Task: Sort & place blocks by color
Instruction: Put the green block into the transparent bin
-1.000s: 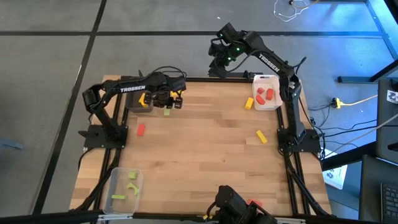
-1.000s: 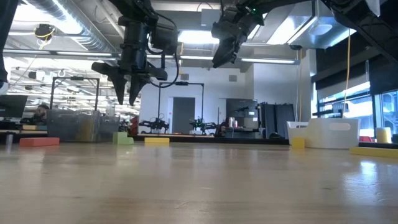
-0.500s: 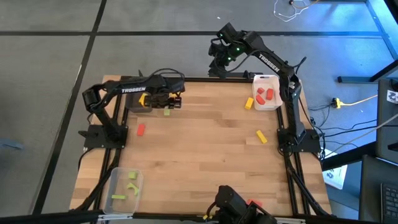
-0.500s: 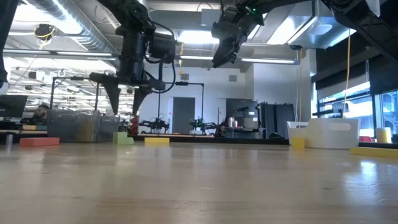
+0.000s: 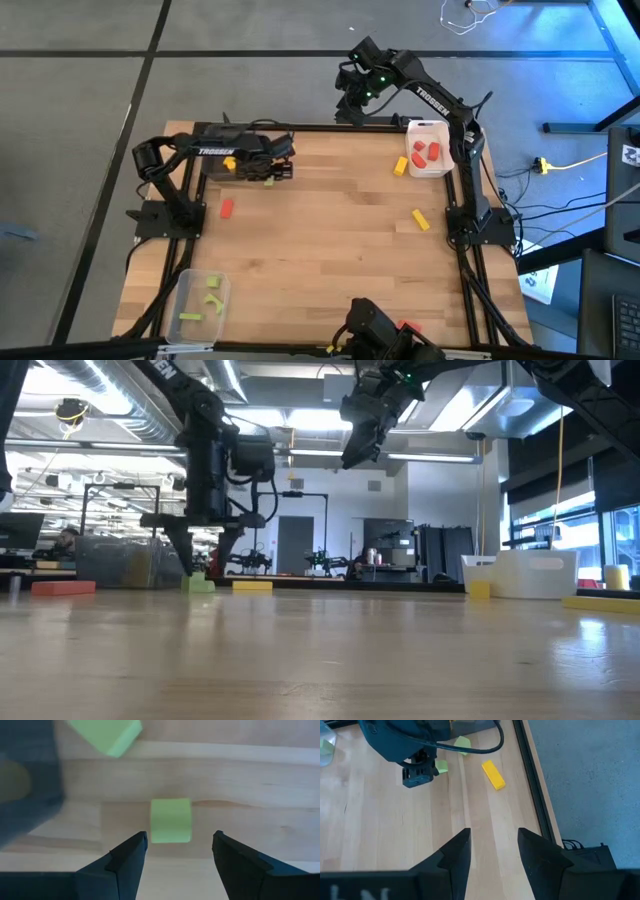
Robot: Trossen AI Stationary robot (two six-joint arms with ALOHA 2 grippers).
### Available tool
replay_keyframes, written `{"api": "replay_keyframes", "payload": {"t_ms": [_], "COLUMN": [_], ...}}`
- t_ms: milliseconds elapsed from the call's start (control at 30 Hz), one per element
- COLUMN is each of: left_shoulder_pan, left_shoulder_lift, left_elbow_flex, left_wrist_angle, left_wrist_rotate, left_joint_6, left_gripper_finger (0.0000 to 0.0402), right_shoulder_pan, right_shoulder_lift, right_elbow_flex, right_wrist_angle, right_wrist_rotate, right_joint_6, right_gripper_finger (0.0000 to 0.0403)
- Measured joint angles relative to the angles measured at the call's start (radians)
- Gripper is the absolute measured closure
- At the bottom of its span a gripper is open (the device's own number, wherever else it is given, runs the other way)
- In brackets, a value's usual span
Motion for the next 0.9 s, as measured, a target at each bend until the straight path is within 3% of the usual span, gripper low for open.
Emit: {"api": "replay_keyframes", "payload": {"t_ms": [600,900], "left_shoulder_pan": [-0.009,-0.016], "left_shoulder_lift": [0.097,0.076], "left_elbow_flex": [-0.040,-0.043], "left_wrist_angle": [0.062,0.078], "left_wrist_rotate": [-0.031,-0.040], "left_joint_6": [0.004,0.121], "left_gripper_finger": [0.0182,0.0182], "right_shoulder_pan": [0.000,0.000], "right_shoulder_lift": [0.000,0.000], "right_elbow_flex": [0.000,0.000], "right_wrist_angle": [0.006,0.021], "right_wrist_rotate": [0.000,0.000], "right_joint_6": [0.000,0.000], "right_gripper_finger": [0.0240,0.0240]}}
